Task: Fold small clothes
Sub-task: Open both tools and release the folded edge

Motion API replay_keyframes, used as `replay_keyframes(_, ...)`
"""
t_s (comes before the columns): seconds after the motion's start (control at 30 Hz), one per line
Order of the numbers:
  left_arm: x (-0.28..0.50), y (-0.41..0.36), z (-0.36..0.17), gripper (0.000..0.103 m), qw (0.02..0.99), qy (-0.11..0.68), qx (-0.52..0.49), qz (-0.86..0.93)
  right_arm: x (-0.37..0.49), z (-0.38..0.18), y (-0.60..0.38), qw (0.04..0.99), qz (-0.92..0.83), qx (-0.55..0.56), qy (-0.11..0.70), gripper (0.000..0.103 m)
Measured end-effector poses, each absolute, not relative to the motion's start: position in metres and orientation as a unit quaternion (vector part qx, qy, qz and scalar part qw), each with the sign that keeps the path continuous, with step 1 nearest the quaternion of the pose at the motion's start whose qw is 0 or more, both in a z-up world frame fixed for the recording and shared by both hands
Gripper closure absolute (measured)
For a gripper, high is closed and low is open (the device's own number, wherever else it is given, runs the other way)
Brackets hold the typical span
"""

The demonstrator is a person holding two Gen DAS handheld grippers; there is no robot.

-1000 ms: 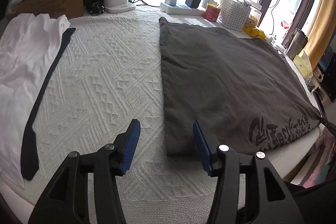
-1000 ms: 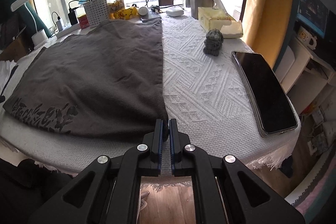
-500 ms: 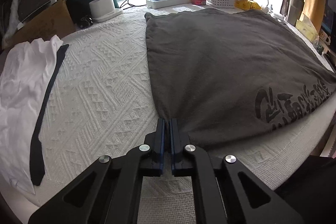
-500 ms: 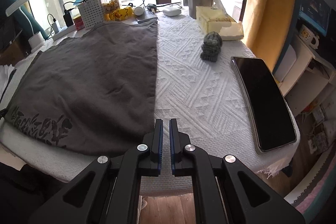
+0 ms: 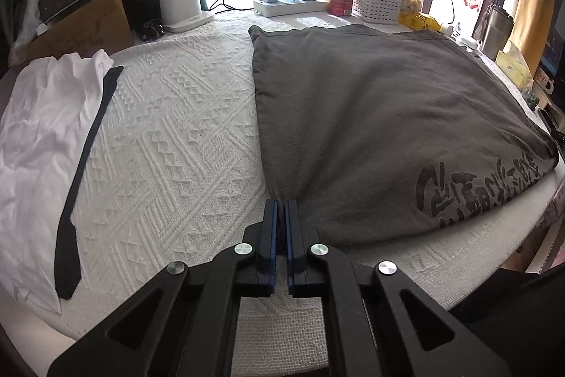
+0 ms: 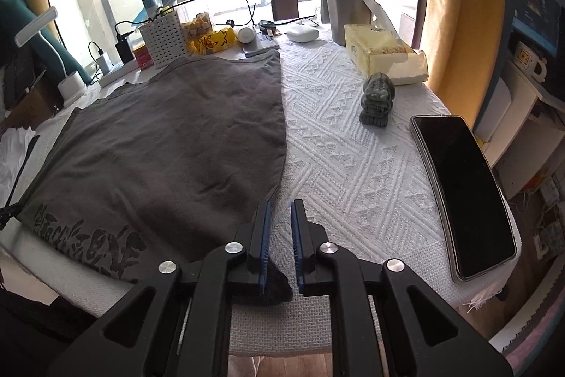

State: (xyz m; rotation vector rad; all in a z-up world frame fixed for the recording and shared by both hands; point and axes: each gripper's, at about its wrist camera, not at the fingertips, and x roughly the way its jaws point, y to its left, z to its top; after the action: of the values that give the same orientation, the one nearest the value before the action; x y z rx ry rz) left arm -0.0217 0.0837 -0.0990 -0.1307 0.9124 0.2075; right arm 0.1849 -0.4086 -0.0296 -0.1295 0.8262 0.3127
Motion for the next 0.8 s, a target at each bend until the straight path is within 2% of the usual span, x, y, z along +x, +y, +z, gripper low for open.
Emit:
replay_keyframes(0.07, -0.020, 0.086, -0.102, 0.099, 0.885, 0.451, -0.066, 0.098, 0.185, -0.030, -0.410, 0.904, 0.145, -0.061, 0.397, 0.059)
replay_keyframes(0.1, -0.020, 0.088, -0.103, 0.099, 0.883, 0.454, -0.066, 0.101, 0.185, -0.030, -0.411, 0.905, 0.143, -0.061, 0.395, 0.057)
replay_keyframes(0.23, -0.021, 0.103, -0.111, 0.098, 0.864, 0.477, -0.052, 0.150, 0.185, -0.029, -0.411, 0.908, 0.138, -0.064, 0.391, 0.057)
replay_keyframes(0.43, -0.012, 0.119, -0.096, 0.097, 0.870, 0.460, -0.057, 0.168, 0.193, -0.022, -0.401, 0.910, 0.145, -0.068, 0.382, 0.057)
replay_keyframes(0.5, -0.004, 0.121, -0.092, 0.091, 0.874, 0.455, -0.053, 0.164, 0.198, -0.021, -0.398, 0.910, 0.147, -0.068, 0.381, 0.057)
replay_keyframes(0.57, 0.007, 0.123, -0.088, 0.078, 0.879, 0.448, -0.053, 0.158, 0.203, -0.020, -0.395, 0.911, 0.147, -0.065, 0.380, 0.057)
replay_keyframes(0.8, 0.050, 0.131, -0.082, 0.076, 0.887, 0.440, -0.047, 0.130, 0.218, -0.017, -0.387, 0.912, 0.140, -0.062, 0.380, 0.057)
